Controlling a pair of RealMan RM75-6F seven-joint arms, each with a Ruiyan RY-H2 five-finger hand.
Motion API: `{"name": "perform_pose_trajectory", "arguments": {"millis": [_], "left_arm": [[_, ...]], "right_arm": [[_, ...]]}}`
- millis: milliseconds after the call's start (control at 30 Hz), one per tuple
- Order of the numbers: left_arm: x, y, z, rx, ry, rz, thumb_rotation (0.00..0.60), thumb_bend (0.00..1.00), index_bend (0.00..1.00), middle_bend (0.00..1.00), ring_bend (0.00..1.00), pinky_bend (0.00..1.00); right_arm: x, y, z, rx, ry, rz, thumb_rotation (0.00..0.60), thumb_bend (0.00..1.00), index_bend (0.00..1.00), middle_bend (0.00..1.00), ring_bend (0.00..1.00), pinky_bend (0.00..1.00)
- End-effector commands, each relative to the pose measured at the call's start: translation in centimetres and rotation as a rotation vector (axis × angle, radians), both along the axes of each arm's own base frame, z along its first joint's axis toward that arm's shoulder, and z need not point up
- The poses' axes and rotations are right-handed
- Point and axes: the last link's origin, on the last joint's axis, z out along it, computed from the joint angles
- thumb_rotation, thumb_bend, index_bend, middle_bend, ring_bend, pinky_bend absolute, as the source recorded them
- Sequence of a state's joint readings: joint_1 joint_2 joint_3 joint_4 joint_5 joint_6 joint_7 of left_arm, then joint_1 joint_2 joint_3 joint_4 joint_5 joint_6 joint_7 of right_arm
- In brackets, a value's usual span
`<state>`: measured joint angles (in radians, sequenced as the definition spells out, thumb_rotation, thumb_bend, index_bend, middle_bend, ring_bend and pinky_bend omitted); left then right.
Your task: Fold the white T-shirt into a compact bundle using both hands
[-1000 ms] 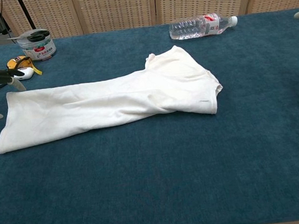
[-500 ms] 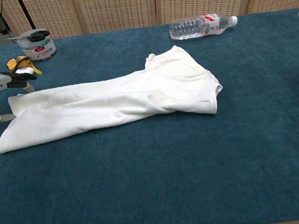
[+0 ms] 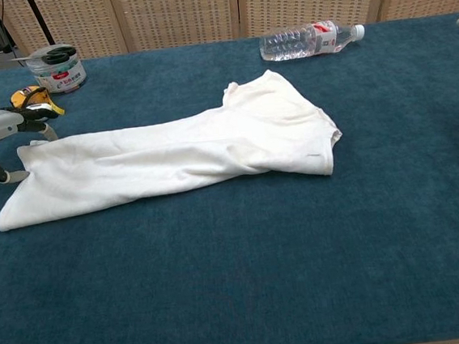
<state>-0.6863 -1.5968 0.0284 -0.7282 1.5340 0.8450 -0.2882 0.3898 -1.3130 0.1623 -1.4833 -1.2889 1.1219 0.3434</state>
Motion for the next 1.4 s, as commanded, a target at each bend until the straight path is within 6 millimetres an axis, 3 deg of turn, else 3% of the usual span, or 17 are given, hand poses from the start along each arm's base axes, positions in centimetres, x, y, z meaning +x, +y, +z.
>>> {"name": "perform_pose_trajectory", "arguments": {"millis": [33,233,467,600,700,1000,1167,1300,1400], "left_arm": [[0.1,0.0,-0.3,-0.003,0.003,0.003,0.600,0.32,0.29,0.00,0.00,0.00],[0.5,-0.1,-1.0,0.005,-0.023,0.004,0.600,0.33,0.30,0.00,0.00,0.00],[0.9,-0.4,-1.7,0.050,-0.109,0.011,0.600,0.45,0.62,0.00,0.00,0.00],[1.3,-0.4,-1.6,0.084,-0.147,-0.018,0.600,0.58,0.71,0.00,0.00,0.00],[1.4,-0.4,-1.5,0.089,-0.147,-0.030,0.600,0.64,0.72,0.00,0.00,0.00],[1.5,-0.5,-1.3,0.092,-0.162,-0.038,0.600,0.65,0.73,0.00,0.00,0.00],[0.8,-0.8,0.5,0.102,-0.143,-0.051,0.600,0.65,0.73,0.00,0.00,0.00],[-0.7,-1.3,3.1,0.131,-0.100,-0.058,0.600,0.65,0.74,0.00,0.00,0.00],[-2.3,-1.8,6.2,0.186,-0.078,-0.042,0.600,0.65,0.74,0.00,0.00,0.00]], "right_arm": [[0.0,0.0,0.0,-0.001,-0.001,0.001,0.600,0.00,0.00,0.00,0.00,0.00],[0.1,0.1,0.0,0.007,-0.005,0.006,0.600,0.00,0.00,0.00,0.00,0.00],[0.3,0.2,0.0,0.011,-0.013,0.012,0.600,0.00,0.00,0.00,0.00,0.00],[0.3,0.2,0.0,0.015,-0.015,0.015,0.600,0.00,0.00,0.00,0.00,0.00],[0.3,0.2,0.0,0.015,-0.013,0.019,0.600,0.00,0.00,0.00,0.00,0.00],[0.4,0.2,0.1,0.012,-0.019,0.021,0.600,0.00,0.00,0.00,0.00,0.00],[0.4,0.3,0.1,0.015,-0.021,0.022,0.600,0.00,0.00,0.00,0.00,0.00],[0.5,0.3,0.0,0.020,-0.020,0.026,0.600,0.00,0.00,0.00,0.00,0.00],[0.6,0.4,-0.2,0.027,-0.017,0.030,0.600,0.00,0.00,0.00,0.00,0.00]]}}
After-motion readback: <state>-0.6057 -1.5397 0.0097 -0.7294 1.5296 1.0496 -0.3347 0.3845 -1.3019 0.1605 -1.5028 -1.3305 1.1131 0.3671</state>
